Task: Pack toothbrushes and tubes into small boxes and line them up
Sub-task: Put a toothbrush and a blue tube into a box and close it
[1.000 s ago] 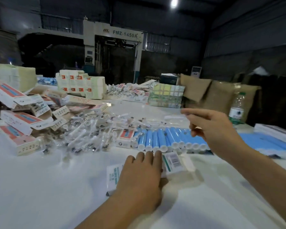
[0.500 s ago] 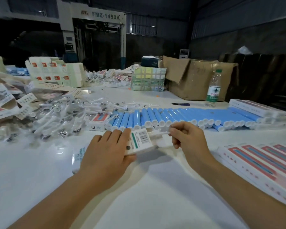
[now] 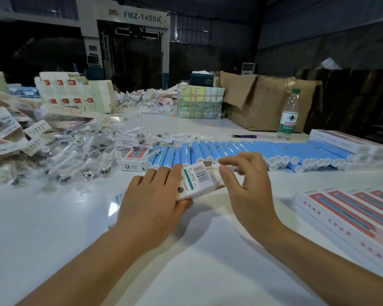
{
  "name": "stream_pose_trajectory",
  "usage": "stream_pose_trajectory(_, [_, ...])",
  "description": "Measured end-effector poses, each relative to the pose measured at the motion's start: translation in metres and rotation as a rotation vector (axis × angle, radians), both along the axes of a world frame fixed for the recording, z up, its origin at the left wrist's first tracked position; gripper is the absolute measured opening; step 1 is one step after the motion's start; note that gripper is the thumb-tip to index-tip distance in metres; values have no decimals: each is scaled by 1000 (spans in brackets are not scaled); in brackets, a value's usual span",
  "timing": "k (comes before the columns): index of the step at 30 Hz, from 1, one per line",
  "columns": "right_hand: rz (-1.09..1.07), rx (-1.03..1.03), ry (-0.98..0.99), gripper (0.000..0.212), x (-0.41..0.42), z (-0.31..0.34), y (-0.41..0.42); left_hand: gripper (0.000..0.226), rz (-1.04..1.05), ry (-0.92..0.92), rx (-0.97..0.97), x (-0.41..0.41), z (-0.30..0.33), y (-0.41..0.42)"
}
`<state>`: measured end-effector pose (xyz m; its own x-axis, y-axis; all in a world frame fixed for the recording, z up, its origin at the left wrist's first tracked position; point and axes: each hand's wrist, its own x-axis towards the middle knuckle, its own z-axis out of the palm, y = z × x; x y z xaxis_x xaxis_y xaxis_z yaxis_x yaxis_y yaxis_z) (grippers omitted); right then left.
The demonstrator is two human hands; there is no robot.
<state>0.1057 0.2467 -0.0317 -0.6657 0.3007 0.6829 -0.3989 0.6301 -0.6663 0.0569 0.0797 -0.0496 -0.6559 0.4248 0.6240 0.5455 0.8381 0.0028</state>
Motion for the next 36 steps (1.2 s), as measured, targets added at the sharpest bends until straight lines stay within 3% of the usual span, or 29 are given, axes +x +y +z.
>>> stream_pose_trajectory(4, [56, 26, -62, 14, 2, -6, -6, 69, 67, 5, -2, 0, 0, -1])
stream_pose_trajectory(12, [184, -239, -193, 33, -1, -9, -10, 68, 82, 4, -84, 4, 0, 2])
stream_pose_trajectory(19, [190, -264, -320, 46, -7, -8, -6, 70, 68, -21, -125, 14, 5, 4])
stream_pose_trajectory(23, [170, -254, -347, 18, -7, -6, -9, 71, 81, -3, -167, 16, 6, 6])
stream_pose_trajectory(27, [202, -311, -341, 34, -2, -7, -10, 71, 58, 77, -113, 17, 2, 8])
stream_pose_trajectory(31, [236, -328, -379, 29, -2, -6, -14, 70, 51, 112, -95, 17, -2, 10])
stream_pose_trajectory(36, [84, -100, -270, 16, -3, -3, -6, 69, 50, 132, -42, 16, 1, 9])
